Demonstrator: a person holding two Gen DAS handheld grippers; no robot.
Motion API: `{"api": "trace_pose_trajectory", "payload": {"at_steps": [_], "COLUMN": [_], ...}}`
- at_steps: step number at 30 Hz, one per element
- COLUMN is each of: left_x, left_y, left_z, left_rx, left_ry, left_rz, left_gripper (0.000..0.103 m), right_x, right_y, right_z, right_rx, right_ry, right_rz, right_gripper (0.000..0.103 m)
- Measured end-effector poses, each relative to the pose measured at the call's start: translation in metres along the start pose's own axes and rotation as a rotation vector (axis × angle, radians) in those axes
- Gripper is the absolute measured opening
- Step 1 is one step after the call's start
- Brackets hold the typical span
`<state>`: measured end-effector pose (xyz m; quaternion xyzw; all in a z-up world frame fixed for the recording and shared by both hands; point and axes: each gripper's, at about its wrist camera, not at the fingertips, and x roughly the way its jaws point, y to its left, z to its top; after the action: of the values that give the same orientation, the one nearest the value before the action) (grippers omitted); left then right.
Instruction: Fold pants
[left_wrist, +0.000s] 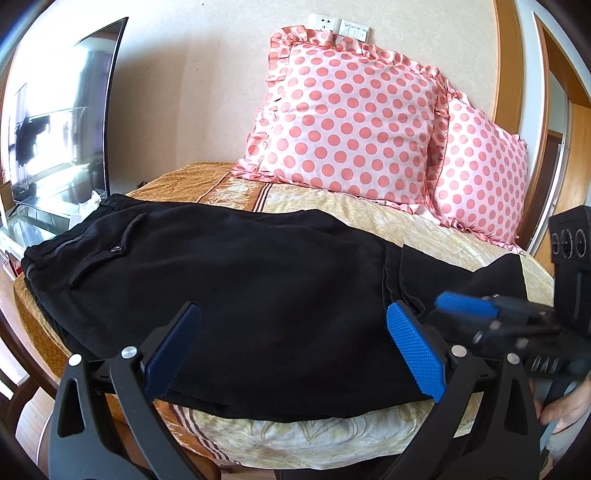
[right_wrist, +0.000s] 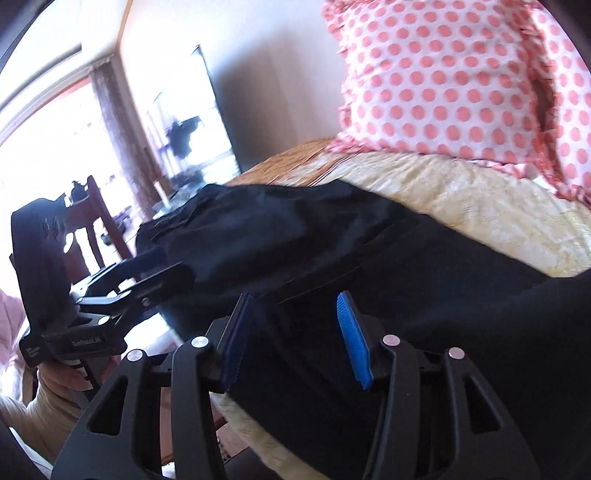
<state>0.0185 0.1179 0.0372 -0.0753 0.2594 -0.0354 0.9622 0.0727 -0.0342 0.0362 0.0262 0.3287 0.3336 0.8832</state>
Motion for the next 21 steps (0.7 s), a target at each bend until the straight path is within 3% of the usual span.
{"api": "trace_pose_trajectory", "payload": {"at_steps": [3, 6, 8, 12, 15, 21], "left_x": [-0.001, -0.003, -0.005, -0.007, -0.008, -0.004], "left_y": [0.003, 0.009, 0.012, 0.017, 0.02, 0.021], "left_z": [-0.002, -0.004, -0.003, -0.003, -0.002, -0.005], "left_rx": [0.002, -0.012, -0.017, -0.025, -0.034, -0.049], "left_ry": [0.003, 0.003, 0.0, -0.008, -0.012, 0.004], "left_rz": [0.009, 0.016, 0.021, 0.034, 0.04, 0.038], "left_gripper": [0.101, 0.101, 0.101, 0.101, 0.101, 0.101], "right_x": [0.013, 0.021, 0.024, 0.005, -0.004, 0.018], "right_y": [0.015, 0.02, 0.012, -0.005, 0.004, 0.003], "right_z": [-0.003, -0.005, -0.004, 0.005, 0.003, -0.017], "right_rx": [-0.091, -0.17, -0.154, -0.029, -0.054, -0.07], "right_ry": [0.019, 0.002, 0.003, -0.075, -0.085, -0.002], "right_rz": [-0.066, -0.231, -0.271, -0.175, -0.045, -0.051], "right_gripper": [0.05, 0.047, 0.018, 0.013, 0.013, 0.013]}}
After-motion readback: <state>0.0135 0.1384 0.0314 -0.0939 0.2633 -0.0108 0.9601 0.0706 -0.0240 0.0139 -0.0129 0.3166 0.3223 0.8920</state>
